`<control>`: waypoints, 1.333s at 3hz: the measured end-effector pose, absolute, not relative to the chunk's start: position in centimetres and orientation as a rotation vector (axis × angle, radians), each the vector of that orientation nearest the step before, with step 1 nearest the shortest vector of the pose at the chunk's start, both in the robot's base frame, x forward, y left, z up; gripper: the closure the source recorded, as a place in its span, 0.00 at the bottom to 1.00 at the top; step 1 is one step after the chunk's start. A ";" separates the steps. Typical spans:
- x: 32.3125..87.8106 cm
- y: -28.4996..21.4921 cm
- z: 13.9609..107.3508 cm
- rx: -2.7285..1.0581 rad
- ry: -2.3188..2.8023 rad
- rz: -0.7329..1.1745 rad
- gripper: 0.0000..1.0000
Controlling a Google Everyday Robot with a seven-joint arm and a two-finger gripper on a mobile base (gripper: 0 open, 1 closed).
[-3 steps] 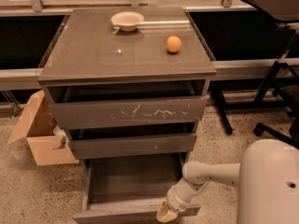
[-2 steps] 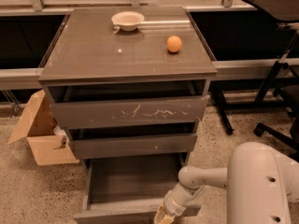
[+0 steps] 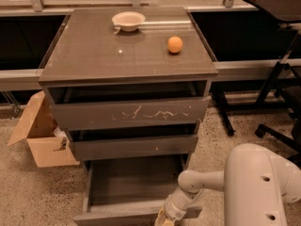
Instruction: Close bottom drawer
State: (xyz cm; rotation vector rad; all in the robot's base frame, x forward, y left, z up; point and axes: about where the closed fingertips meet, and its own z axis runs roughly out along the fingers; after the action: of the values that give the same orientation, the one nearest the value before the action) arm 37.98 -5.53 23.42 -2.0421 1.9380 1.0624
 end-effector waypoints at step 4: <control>38.3 -6.1 18.4 -2.078 2.051 0.994 0.39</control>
Offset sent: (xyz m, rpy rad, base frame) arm 0.0027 -0.0011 -0.0445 -0.1138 -0.0015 -0.0224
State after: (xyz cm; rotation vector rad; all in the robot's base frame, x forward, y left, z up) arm 38.30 -6.06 18.36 -2.0778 2.0508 0.9942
